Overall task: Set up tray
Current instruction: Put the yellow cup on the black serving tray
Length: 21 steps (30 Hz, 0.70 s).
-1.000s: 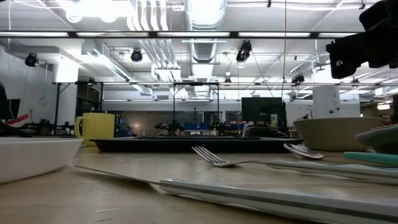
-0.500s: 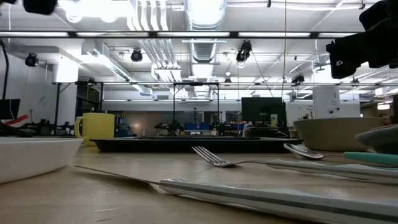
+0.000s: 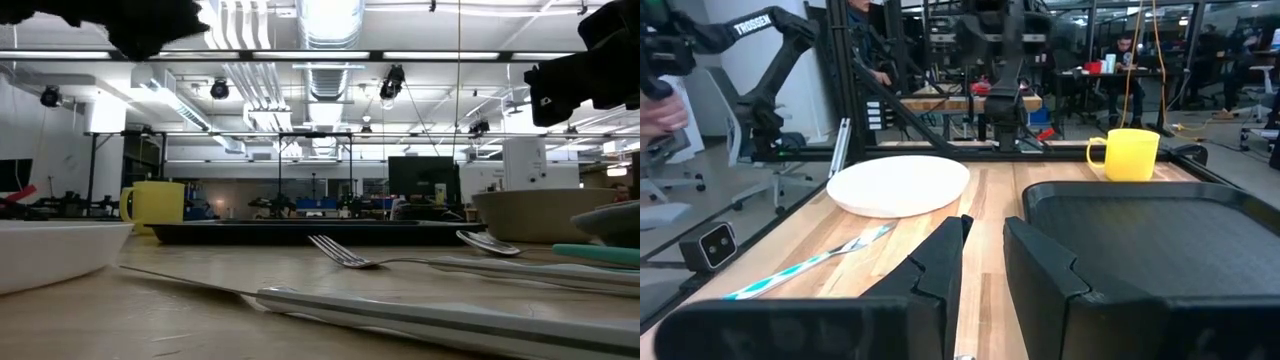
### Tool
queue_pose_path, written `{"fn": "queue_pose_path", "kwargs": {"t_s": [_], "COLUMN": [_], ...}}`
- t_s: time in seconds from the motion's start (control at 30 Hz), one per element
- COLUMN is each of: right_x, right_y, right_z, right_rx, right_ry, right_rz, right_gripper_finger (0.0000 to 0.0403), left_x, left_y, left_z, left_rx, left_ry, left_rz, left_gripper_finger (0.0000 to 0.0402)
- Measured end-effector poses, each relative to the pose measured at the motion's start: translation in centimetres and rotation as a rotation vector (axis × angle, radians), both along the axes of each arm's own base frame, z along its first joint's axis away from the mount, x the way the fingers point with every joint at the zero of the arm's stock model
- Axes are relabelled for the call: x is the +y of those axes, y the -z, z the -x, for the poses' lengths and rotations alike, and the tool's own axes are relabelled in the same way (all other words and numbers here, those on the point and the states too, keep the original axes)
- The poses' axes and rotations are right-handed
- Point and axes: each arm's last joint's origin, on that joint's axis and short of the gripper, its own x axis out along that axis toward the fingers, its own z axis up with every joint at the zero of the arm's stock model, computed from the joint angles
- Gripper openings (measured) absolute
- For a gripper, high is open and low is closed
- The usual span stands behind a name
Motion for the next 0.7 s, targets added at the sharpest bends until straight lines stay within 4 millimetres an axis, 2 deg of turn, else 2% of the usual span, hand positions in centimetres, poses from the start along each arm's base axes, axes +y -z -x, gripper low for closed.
{"fn": "queue_pose_path", "kwargs": {"t_s": [0.13, 0.3, 0.47, 0.7], "right_x": [0.0, 0.0, 0.0, 0.0], "right_y": [0.0, 0.0, 0.0, 0.0], "right_z": [0.0, 0.0, 0.0, 0.0], "right_rx": [0.0, 0.0, 0.0, 0.0], "right_ry": [0.0, 0.0, -0.001, 0.0], "right_rz": [0.0, 0.0, 0.0, -0.001], "right_gripper_finger": [0.0068, 0.0068, 0.0068, 0.0068], "left_x": [1.8, 3.8, 5.2, 6.7], "left_y": [0.5, 0.3, 0.3, -0.3], "left_z": [0.0, 1.3, 2.7, 3.4], "left_rx": [0.038, 0.055, 0.107, 0.23], "left_ry": [0.006, 0.024, -0.087, -0.244], "left_rz": [0.068, 0.164, 0.244, 0.346], "left_gripper_finger": [0.0117, 0.0117, 0.0117, 0.0117]}}
